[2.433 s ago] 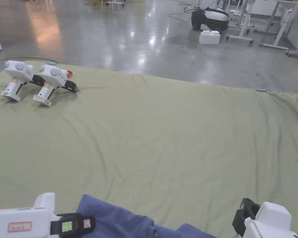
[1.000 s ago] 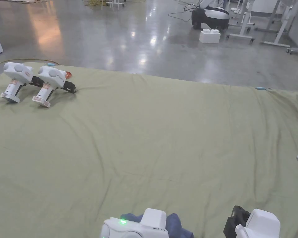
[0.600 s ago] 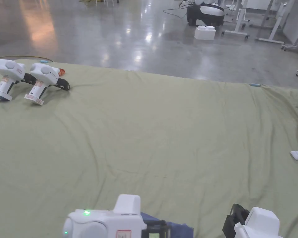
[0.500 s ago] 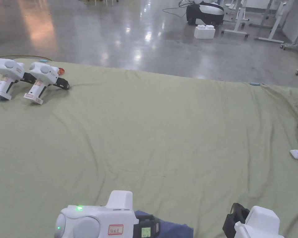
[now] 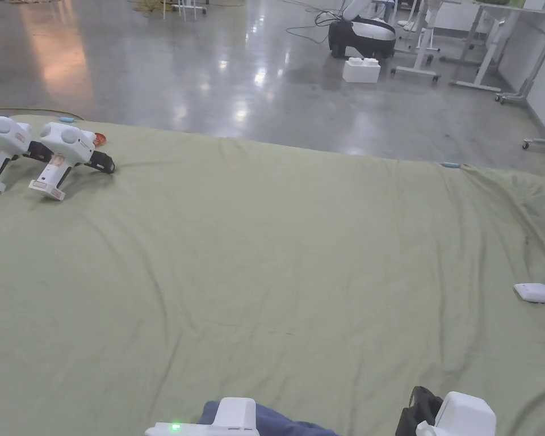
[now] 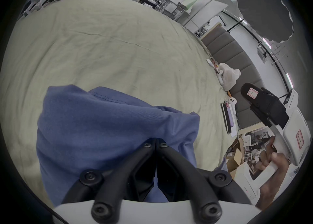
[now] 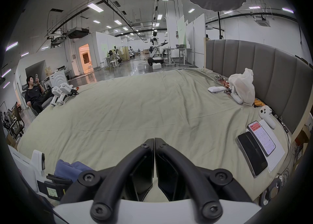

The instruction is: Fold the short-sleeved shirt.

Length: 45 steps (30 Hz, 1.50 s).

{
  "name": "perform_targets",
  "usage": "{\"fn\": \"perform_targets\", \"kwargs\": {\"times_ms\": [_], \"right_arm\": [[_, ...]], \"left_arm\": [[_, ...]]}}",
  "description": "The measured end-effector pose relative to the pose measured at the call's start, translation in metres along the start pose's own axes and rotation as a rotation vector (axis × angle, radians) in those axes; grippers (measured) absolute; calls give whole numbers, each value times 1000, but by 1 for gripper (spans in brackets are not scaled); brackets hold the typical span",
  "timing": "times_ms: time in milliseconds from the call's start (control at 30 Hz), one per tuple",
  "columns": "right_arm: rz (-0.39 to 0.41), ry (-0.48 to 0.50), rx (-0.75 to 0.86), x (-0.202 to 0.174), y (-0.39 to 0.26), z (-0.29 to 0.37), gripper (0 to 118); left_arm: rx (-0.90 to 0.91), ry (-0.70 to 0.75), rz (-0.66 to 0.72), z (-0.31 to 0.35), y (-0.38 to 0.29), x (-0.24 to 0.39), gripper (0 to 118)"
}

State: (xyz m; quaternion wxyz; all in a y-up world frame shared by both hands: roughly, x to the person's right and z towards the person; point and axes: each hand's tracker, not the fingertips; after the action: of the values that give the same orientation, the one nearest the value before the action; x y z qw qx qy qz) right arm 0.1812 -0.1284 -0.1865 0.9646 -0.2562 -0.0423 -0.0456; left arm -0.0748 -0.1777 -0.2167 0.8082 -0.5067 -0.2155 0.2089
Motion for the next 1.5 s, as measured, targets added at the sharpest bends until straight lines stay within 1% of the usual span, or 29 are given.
{"fn": "perform_targets", "kwargs": {"times_ms": [133,300,367,467,533,767,900,967,1067,1167,1233,1333,1400,1467,1500], "right_arm": [[-2,1,-2,-1,-1,-1,1],[-5,13,16,-6,0,3,1],[1,18,43,-8,3,6,1],[13,18,91,-12,11,8,1],[20,21,133,-15,17,10,1],[70,7,321,-33,47,22,1],[74,-14,398,-40,59,28,1],[75,-27,424,-43,64,32,1],[89,-24,437,-44,70,33,1],[102,-10,405,-44,66,33,1],[99,14,345,-50,52,33,1],[166,66,245,-66,17,35,1],[172,99,175,-78,-10,36,1],[180,145,94,-91,-36,34,1],[198,161,63,-97,-48,34,1]], "left_arm": [[9,-5,-88,2,-5,12,2],[37,-38,-91,15,-3,15,2],[94,-52,-122,30,1,18,2],[227,-25,-184,58,11,21,2],[346,33,-234,76,18,23,2],[828,362,-400,130,36,33,2],[1003,531,-438,144,38,29,2],[1069,581,-442,152,37,24,2],[1084,580,-442,163,36,17,2],[1050,574,-427,170,33,9,2],[1011,562,-416,170,29,0,2],[924,547,-382,161,17,-17,2],[855,540,-331,154,8,-28,2],[780,492,-280,147,-2,-40,2],[750,483,-256,143,-6,-45,2]]}}
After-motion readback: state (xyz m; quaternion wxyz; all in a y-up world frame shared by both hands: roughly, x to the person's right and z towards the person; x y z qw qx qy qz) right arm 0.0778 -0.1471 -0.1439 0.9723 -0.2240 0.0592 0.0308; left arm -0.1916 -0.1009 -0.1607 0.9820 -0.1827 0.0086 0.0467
